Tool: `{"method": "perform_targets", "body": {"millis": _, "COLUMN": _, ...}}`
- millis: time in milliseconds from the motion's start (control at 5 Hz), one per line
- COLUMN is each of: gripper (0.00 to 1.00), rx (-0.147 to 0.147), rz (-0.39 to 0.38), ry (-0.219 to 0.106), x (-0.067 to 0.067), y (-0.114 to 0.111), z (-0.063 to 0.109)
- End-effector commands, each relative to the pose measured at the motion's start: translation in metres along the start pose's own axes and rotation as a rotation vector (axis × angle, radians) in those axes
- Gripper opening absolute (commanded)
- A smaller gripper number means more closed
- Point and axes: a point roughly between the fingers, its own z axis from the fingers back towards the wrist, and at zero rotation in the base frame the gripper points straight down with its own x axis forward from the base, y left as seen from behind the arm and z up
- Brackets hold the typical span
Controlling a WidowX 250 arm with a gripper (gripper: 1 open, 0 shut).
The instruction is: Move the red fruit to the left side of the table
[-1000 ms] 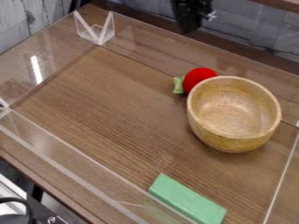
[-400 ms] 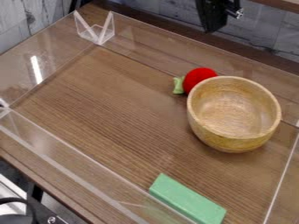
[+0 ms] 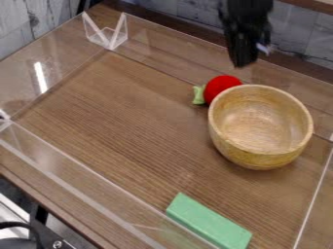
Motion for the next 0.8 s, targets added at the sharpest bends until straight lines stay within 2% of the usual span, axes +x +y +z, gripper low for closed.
{"method": "perform_targets", "body": {"millis": 0, "gripper": 1.00, "rx": 0.004, "rz": -0.022, "ry": -0.018, "x": 0.008, "y": 0.003, "z": -0.009}}
{"method": "perform_targets", "body": {"millis": 200, "gripper": 0.00, "rx": -0.013, "rz": -0.007, "ry": 0.028, "x": -0.002, "y": 0.007, "z": -0.036}}
{"method": "perform_targets", "body": {"millis": 400, "gripper": 0.00, "rx": -0.013, "rz": 0.028, "ry": 0.094, "x": -0.006, "y": 0.007, "z": -0.047}}
{"method": "perform_targets", "body": {"millis": 600, "gripper": 0.00, "rx": -0.008, "rz": 0.044, "ry": 0.139, "x": -0.007, "y": 0.004, "z": -0.056}}
